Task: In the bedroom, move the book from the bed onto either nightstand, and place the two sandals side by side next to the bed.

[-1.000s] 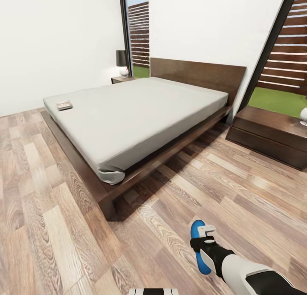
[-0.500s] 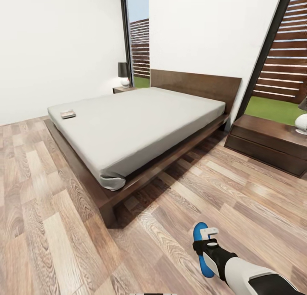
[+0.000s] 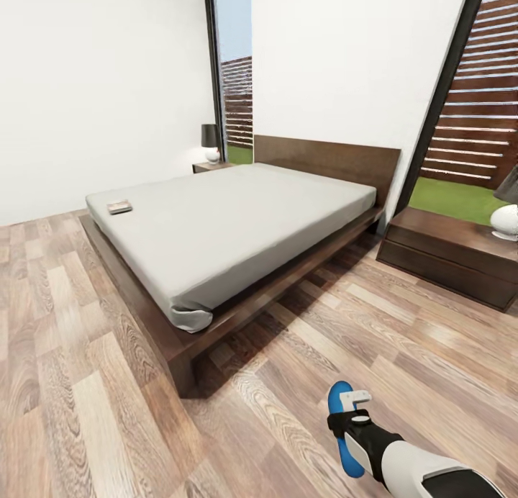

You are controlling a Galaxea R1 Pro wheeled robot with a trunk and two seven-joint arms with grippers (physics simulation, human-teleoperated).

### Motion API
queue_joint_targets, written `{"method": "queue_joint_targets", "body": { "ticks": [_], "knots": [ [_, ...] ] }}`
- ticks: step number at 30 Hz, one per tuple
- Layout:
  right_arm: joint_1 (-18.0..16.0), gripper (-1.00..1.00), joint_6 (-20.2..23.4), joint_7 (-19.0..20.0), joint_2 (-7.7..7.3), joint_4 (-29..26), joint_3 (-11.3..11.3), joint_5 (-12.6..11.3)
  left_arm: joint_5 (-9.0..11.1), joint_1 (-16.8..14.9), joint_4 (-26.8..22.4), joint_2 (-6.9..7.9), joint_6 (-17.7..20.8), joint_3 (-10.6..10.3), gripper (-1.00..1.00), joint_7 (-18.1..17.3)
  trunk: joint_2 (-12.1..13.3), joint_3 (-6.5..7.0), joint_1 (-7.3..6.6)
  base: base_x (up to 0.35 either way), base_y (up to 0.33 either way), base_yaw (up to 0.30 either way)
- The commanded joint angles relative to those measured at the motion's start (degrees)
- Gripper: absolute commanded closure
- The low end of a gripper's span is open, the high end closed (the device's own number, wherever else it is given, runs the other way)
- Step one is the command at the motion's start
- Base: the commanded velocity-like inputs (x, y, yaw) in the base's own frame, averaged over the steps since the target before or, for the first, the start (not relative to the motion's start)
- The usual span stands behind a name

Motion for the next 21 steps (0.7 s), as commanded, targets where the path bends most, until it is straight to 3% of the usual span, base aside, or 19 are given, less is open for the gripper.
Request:
{"method": "queue_joint_targets", "body": {
  "ticks": [1, 4, 12, 21],
  "knots": [
    [0.03, 1.00, 0.23, -0.22, 0.01, -0.05, 0.44, -0.28, 0.27, -0.01, -0.03, -0.01, -0.02, -0.46, 1.00, 0.29, 0.00, 0.18, -0.04, 0.000, 0.000, 0.000],
    [0.16, 1.00, 0.23, -0.22, 0.01, -0.05, 0.44, -0.28, 0.23, -0.01, -0.03, -0.13, -0.01, -0.58, 1.00, 0.29, 0.04, 0.85, -0.11, 0.000, 0.000, 0.000],
    [1.37, 1.00, 0.23, -0.22, 0.06, -0.05, 0.44, -0.30, 0.04, -0.08, -0.17, -0.54, -0.03, -0.87, 1.00, 0.00, 3.25, 2.28, -1.87, 0.000, 0.000, 0.000],
    [3.66, 1.00, -4.60, -0.22, 0.12, 0.06, 0.39, -0.38, -0.02, -0.10, -0.20, -2.12, 0.05, -0.90, 1.00, -6.48, 6.86, 3.90, -3.85, 0.000, 0.000, 0.000]
  ]
}}
